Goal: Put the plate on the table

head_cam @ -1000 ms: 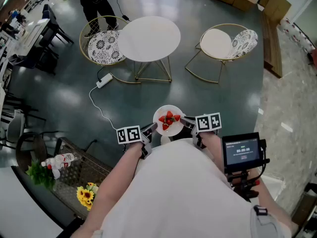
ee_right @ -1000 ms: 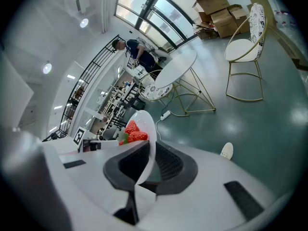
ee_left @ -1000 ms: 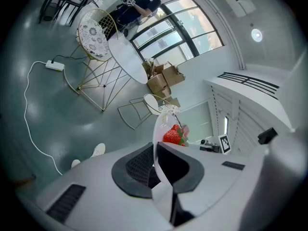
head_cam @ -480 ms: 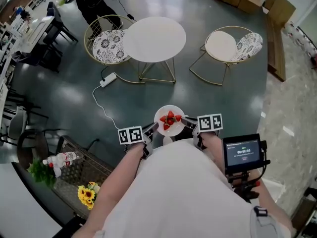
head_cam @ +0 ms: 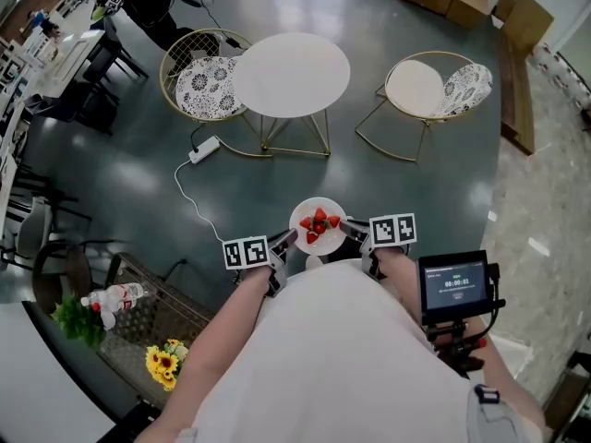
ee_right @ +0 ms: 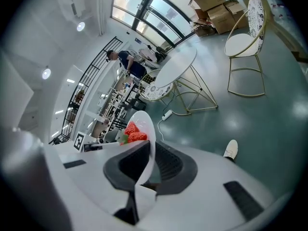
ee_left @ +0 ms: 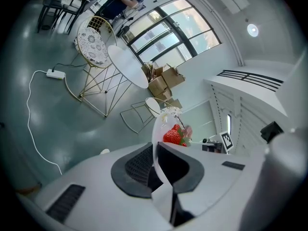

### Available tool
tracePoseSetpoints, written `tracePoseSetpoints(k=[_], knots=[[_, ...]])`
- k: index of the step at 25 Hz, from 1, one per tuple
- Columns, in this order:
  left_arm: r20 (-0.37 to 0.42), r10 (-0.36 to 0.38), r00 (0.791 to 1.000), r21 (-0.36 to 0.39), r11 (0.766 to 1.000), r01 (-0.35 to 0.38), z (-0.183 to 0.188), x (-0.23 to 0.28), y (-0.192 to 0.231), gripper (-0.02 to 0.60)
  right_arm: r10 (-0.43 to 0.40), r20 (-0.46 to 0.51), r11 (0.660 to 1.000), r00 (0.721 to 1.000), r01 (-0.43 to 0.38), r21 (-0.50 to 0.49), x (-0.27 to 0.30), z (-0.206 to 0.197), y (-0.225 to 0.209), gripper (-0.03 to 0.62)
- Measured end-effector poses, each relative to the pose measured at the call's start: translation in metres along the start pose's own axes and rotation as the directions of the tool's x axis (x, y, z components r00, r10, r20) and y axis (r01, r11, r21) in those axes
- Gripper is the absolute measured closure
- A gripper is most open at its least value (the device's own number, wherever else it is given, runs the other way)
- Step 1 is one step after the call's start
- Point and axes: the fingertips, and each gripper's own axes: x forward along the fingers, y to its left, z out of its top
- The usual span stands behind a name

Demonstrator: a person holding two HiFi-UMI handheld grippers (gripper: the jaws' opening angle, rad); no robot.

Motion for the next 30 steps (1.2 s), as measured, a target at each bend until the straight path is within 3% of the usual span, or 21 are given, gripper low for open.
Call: tracePoseSetpoints(k=[30], knots=[[-0.031, -0.007, 0.999, 0.017, 1.0, 0.008, -0.001, 0.004, -0.002, 0.563, -0.036, -0.006, 0.999, 0.999, 0.036, 0.001, -0.003, -0.003, -0.005, 0.556]])
